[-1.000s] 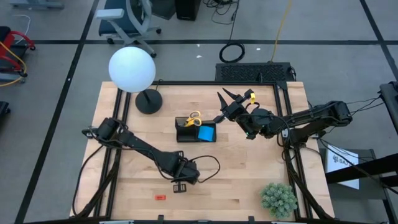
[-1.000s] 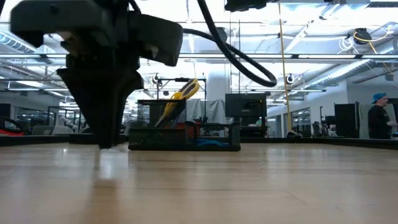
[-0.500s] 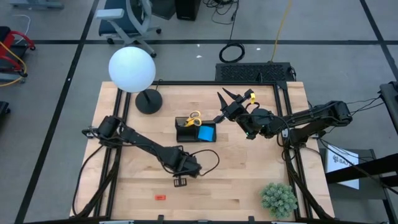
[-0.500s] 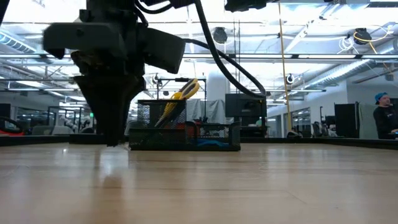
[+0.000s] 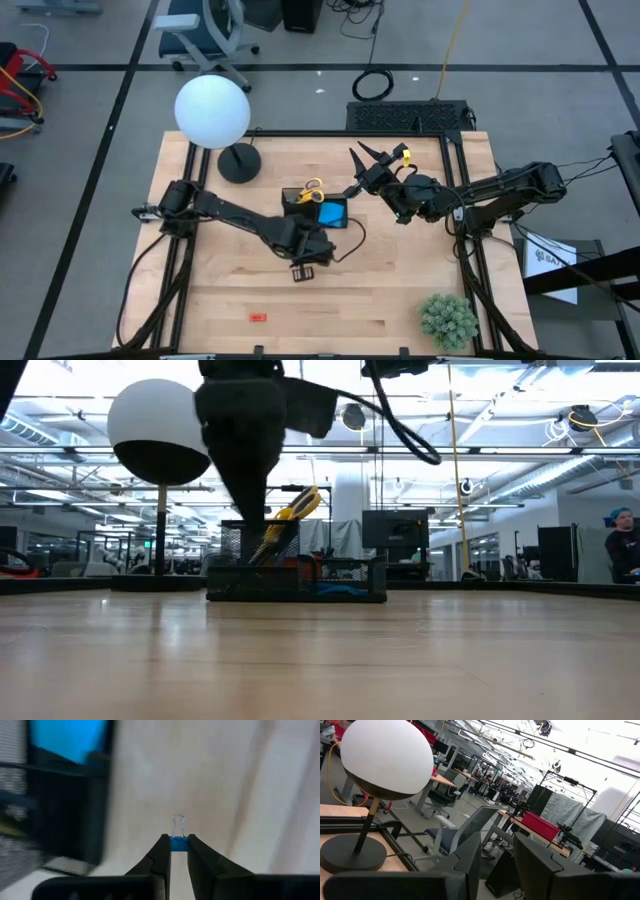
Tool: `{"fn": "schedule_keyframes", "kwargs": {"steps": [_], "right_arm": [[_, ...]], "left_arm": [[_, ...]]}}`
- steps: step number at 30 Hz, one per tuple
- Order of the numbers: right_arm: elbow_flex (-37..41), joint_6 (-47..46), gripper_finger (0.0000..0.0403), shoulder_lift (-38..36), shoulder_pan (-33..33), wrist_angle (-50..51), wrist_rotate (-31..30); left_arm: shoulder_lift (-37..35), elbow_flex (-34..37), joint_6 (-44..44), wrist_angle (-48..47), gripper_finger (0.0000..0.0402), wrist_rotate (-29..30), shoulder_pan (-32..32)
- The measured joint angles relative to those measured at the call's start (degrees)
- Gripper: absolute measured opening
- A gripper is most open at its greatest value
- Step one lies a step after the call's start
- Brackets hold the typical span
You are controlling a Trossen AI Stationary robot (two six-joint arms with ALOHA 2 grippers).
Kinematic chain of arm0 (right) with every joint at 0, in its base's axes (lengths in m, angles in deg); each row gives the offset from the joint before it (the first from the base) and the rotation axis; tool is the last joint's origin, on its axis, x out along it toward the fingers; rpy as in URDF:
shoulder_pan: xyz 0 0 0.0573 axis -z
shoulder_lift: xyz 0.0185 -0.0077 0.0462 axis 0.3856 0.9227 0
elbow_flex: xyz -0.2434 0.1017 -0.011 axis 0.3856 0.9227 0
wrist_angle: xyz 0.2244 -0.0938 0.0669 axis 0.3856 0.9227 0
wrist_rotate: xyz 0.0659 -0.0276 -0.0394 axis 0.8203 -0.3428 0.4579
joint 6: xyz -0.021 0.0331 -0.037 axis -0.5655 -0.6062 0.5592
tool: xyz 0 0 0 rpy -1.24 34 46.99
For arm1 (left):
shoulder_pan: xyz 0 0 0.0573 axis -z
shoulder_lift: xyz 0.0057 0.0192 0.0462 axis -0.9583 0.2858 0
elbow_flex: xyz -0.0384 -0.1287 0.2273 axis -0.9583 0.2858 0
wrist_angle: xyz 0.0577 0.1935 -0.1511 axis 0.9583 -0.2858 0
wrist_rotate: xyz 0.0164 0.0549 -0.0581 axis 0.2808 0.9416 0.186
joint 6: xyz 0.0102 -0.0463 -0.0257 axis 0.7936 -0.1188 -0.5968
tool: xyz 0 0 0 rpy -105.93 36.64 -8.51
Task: Pick and place office supplies into organizer
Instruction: Put the blue binder clip into the black mesh desk organizer
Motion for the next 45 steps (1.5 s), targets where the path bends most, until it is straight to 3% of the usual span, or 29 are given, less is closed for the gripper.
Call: {"fn": "schedule_keyframes", "kwargs": {"steps": [3,12,45], "right_arm": [[0.00,-0.02,0.0105,0.00,-0.01,-0.02,0.00],[0.00,-0.02,0.0105,0.00,-0.01,-0.01,0.00],[0.00,-0.02,0.0105,0.00,-0.01,-0.01,0.00]], "left_arm": [[0.00,-1.43,0.06,-2.54,0.0047,4.25,-0.88],[0.00,-1.61,2.69,-5.81,0.0047,7.23,-4.66],[0.00,-1.57,11.69,-6.02,0.0046,7.08,-14.24]]}}
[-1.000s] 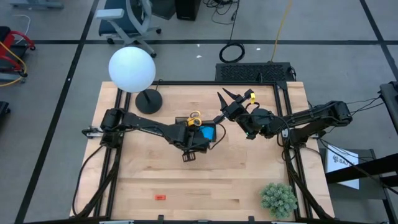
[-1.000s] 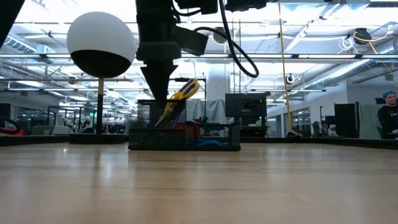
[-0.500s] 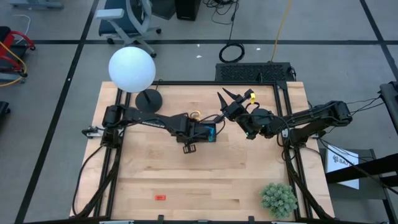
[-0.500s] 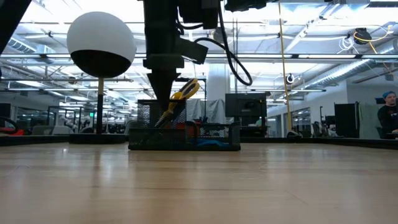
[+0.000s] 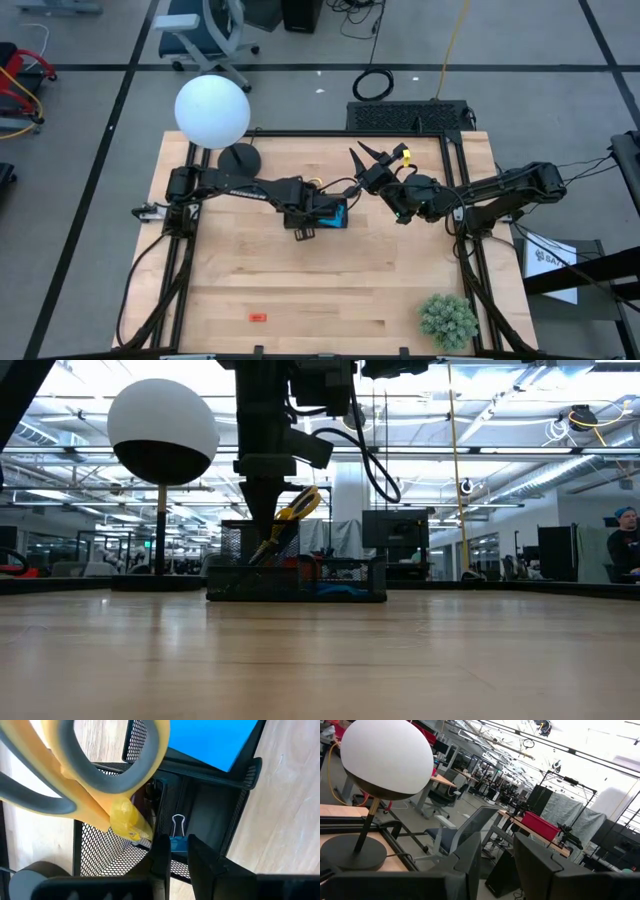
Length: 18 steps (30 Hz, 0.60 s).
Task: Pick and place office supplies into organizer
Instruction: Put the blue binder clip into the black mesh desk organizer
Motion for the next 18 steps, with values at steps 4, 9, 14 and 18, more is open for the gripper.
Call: {"fn": "schedule_keyframes", "kwargs": {"steps": [4,9,14,18], "right_arm": [[0.00,0.00,0.0105,0.00,0.00,0.01,0.00],[0.00,0.02,0.0105,0.00,0.01,-0.01,0.00],[0.00,0.02,0.0105,0.00,0.00,0.01,0.00],[0.00,0.00,0.0105,0.00,0.02,0.01,0.00]], "left_arm": [[0.00,0.02,0.45,-0.02,0.0058,-0.02,-0.54],[0.00,0.02,-0.45,0.00,0.0061,-0.17,-0.61],[0.00,0.05,-0.91,0.02,0.0073,-1.74,-0.16],[0.00,0.69,-0.93,0.15,0.0094,-1.79,-0.04]]}}
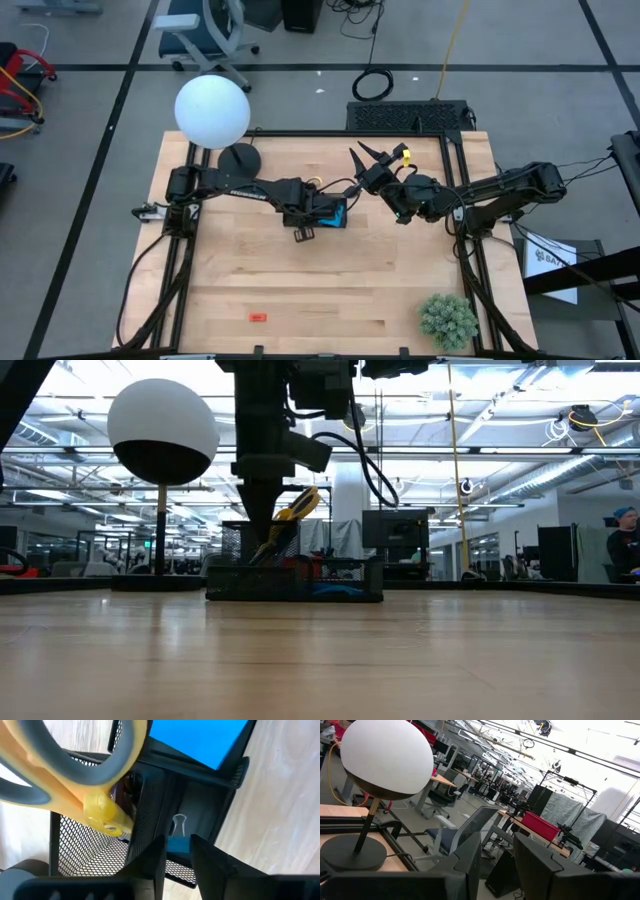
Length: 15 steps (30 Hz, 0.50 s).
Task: Pick and place office supplies into organizer
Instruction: Put the blue binder clip into the black mesh desk organizer, then put the orange eraser into the black mesh desk organizer
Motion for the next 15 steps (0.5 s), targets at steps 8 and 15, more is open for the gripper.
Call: {"fn": "schedule_keyframes", "kwargs": {"steps": [8,15], "right_arm": [[0.00,0.00,0.0105,0.00,0.00,-0.02,0.00],[0.00,0.01,0.0105,0.00,-0.01,-0.02,0.00]], "left_arm": [[0.00,2.01,-0.50,0.50,0.0140,0.12,-0.04],[0.00,2.43,-3.38,0.31,0.0158,0.66,0.68]]}}
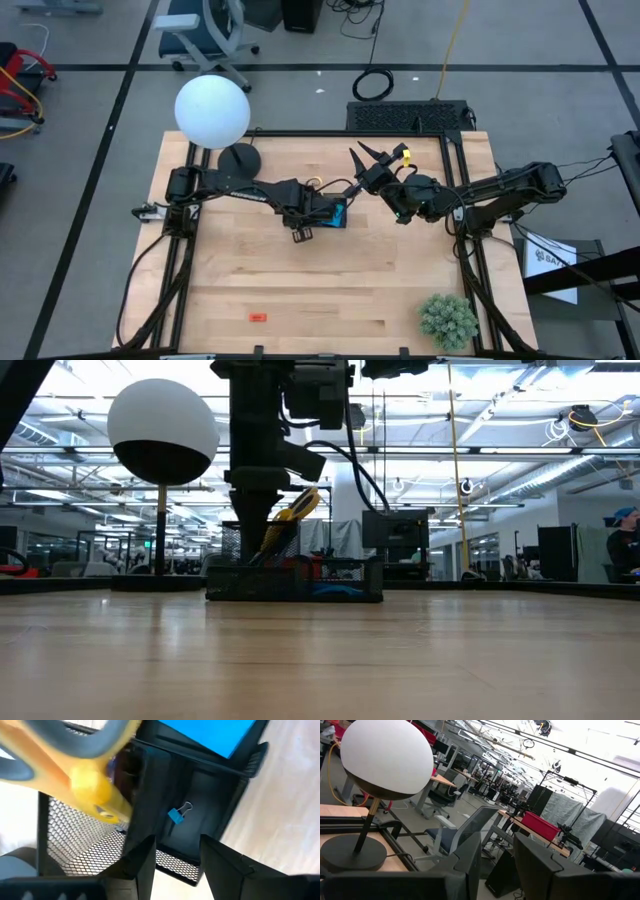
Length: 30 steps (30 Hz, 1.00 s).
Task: Pick and place office supplies into organizer
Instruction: Put the orange eraser into the black mesh desk organizer
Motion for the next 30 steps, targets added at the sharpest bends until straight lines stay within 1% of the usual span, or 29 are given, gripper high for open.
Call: {"fn": "schedule_keyframes", "kwargs": {"steps": [5,11,16,22,30], "right_arm": [[0.00,0.01,0.0105,0.00,0.01,0.01,0.00],[0.00,0.01,0.0105,0.00,0.01,0.00,0.00],[0.00,0.01,0.0105,0.00,0.01,0.02,0.00],[0.00,-0.01,0.0105,0.00,-0.01,0.00,0.00],[0.00,-0.01,0.0105,0.00,-0.01,0.00,0.00]], "left_arm": [[0.00,0.00,-0.10,-0.46,0.0159,-0.35,2.27],[0.00,0.00,-0.17,-4.66,0.0159,-0.45,5.75],[0.00,0.00,-3.10,-6.13,0.0159,-0.69,9.13],[0.00,0.00,-8.50,-6.08,0.0159,-4.19,13.04],[0.00,0.00,-16.02,-5.73,0.0159,-11.36,16.62]]}}
